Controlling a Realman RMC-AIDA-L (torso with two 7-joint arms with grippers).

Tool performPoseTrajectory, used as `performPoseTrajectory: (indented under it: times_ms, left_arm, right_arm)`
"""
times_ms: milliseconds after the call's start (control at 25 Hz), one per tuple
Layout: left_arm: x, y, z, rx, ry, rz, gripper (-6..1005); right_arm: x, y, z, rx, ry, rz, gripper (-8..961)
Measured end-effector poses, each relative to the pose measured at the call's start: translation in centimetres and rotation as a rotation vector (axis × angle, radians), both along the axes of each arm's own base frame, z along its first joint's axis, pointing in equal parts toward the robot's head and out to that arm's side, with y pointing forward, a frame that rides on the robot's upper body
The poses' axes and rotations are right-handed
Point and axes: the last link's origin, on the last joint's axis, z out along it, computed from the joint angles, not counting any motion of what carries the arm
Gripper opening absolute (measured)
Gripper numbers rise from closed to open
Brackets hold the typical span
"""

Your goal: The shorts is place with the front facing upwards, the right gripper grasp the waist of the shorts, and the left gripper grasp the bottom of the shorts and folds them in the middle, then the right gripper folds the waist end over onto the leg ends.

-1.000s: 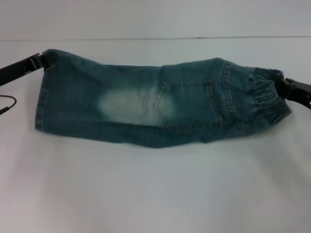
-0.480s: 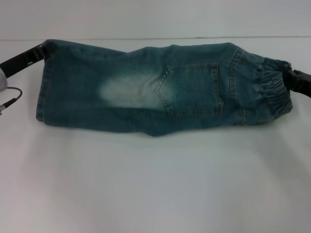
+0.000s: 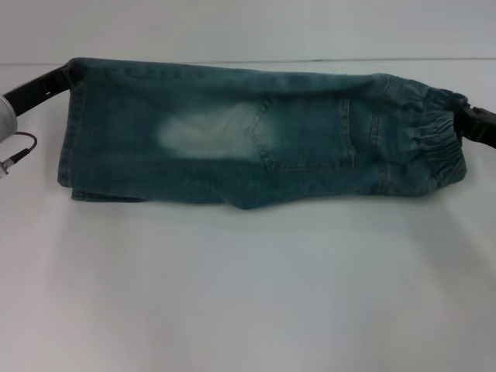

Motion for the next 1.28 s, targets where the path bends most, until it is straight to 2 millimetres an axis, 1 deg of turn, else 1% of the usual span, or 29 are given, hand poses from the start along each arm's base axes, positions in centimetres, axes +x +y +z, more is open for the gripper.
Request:
performPoseTrajectory:
  times_ms: [480,760,960,1080,1160,1280]
  left_arm:
    - [-0.5,-0.4,-0.2,-0.002,0.001,0.018,99]
    - [0.0,-0.2,-1.0,-0.045,0.053,-0.013,120]
    - [0.0,-0.1,-1.2,-0.036,0.057,0.003,135]
    - [-0.1,-0.2,-1.3,-0.037,0.057,0.005,268]
    - [-0.2,-0.3,-1.3,-0.036,0.055,0.008,356]
    - [-0.1,-0.3,-1.4,-0.038,0.051,0.006,420]
  right_arm:
    - [-0.3,0.7,-0.5,-0.013,-0.028,-0.011,128]
    - [-0.7,1.6,-1.3,-0.077,-0.038,-0.046,135]
    - [-0.9,2.0,-0.9,-0.088,-0.029,-0.057,141]
    - [-0.7,2.1,-0.5,-0.096,-0.027,-0.069,144]
    - [-0.5,2.1,-0.4,-0.108,-0.027,-0.080,219]
    - [-0.4,2.2,-0.2,-0.140,-0.030,-0.090,331]
